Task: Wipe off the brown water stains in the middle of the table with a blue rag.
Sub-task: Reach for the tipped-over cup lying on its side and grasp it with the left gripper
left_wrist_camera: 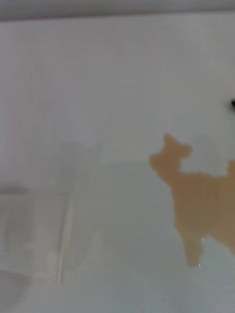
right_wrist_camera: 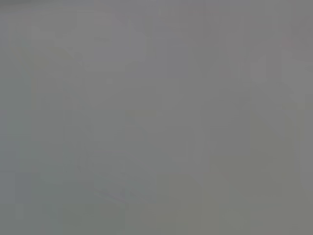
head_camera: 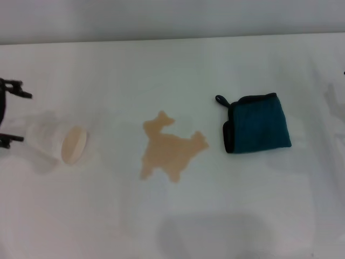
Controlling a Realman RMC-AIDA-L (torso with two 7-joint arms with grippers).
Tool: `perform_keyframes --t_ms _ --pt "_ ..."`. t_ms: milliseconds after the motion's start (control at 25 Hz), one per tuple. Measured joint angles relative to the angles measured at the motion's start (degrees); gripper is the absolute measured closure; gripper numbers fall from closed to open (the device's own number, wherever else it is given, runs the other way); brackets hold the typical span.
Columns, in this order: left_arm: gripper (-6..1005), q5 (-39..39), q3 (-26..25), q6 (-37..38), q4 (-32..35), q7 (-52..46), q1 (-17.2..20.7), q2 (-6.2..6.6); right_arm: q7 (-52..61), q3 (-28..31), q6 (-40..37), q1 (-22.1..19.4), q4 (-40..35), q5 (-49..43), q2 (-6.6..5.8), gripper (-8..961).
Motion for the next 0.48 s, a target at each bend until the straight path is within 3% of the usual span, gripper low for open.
perform_keyframes --t_ms 480 --pt "164 1.62 2.10 4.30 -5.74 2.43 -0.20 -1.02 0.09 -0.02 0.25 0.08 0.13 0.02 -0.04 126"
